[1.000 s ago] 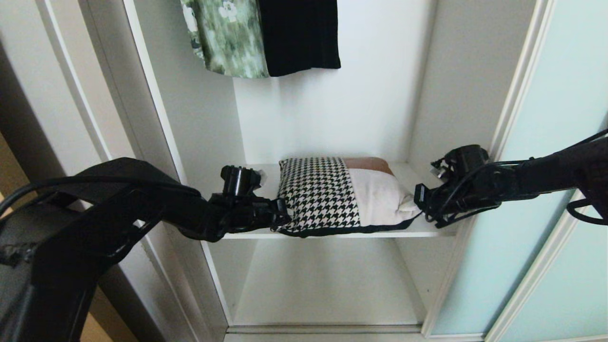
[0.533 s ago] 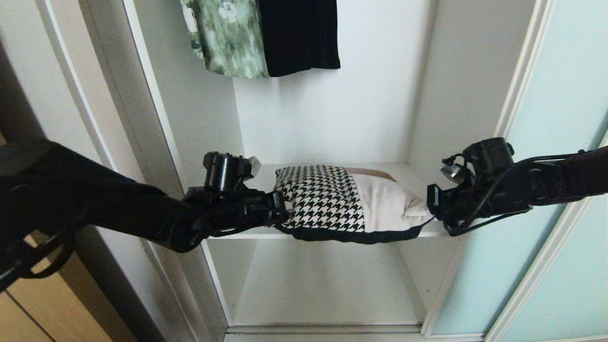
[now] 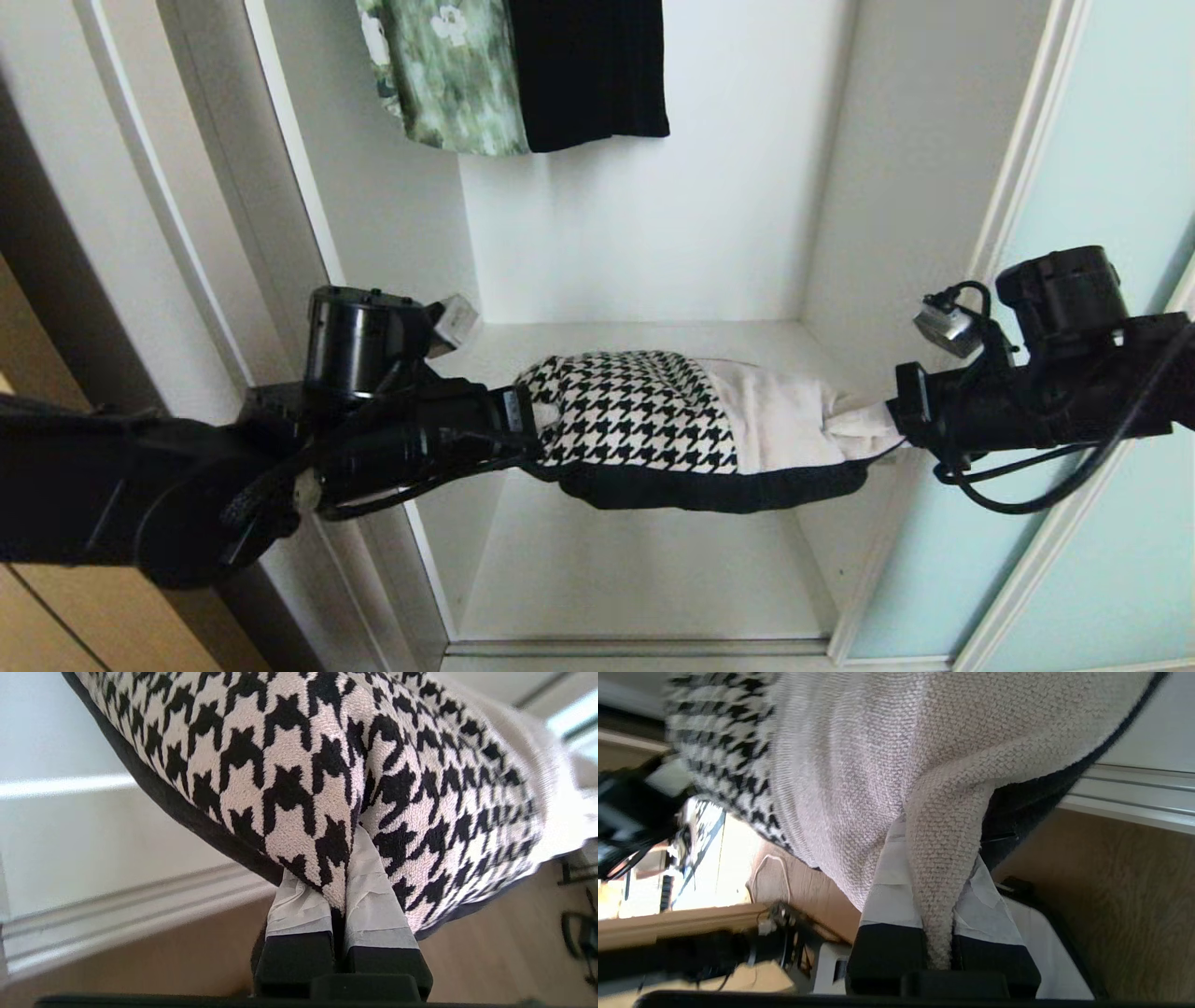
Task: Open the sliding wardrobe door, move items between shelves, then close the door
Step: Place the pillow on the lower shelf
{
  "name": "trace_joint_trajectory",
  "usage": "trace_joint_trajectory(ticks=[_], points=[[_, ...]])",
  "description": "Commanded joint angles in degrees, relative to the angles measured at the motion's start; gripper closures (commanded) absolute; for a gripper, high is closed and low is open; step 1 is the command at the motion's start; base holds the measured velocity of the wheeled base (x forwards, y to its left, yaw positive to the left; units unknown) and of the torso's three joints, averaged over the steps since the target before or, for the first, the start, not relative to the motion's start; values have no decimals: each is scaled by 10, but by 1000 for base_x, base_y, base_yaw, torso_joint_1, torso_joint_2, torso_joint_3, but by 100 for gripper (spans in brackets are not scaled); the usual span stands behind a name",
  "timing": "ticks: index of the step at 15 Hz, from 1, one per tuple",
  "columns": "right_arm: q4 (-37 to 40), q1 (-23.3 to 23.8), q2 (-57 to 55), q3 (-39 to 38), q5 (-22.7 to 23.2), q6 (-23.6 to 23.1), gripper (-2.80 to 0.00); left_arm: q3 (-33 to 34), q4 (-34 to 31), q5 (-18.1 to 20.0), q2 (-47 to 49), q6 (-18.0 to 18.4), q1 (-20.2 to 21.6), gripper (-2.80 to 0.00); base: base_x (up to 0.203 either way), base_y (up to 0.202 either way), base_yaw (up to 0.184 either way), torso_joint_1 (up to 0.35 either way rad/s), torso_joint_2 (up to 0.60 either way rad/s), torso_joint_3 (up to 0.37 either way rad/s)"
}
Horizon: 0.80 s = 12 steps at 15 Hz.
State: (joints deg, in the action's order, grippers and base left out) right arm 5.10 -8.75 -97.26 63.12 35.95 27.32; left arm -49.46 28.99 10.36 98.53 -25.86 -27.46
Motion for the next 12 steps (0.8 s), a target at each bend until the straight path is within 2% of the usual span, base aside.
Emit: trace_joint_trajectory(ticks=[1,4,7,10,12], points=[[0,-13,70,-33,7,2,0,46,2,0,-46,0,-6,0,0,0,0,0,0,0],[1,-22,110,-63,11,4,0,96,27,-1,-69,3,-7,0,0,0,0,0,0,0],[1,-33,147,-94,17,4,0,112,40,-1,-113,13,-16,0,0,0,0,0,0,0],[1,-53,186,-127,17,5,0,137,41,0,-145,14,-50,0,0,0,0,0,0,0],[2,-62,210,-138,18,7,0,147,42,0,-155,14,-57,0,0,0,0,0,0,0]])
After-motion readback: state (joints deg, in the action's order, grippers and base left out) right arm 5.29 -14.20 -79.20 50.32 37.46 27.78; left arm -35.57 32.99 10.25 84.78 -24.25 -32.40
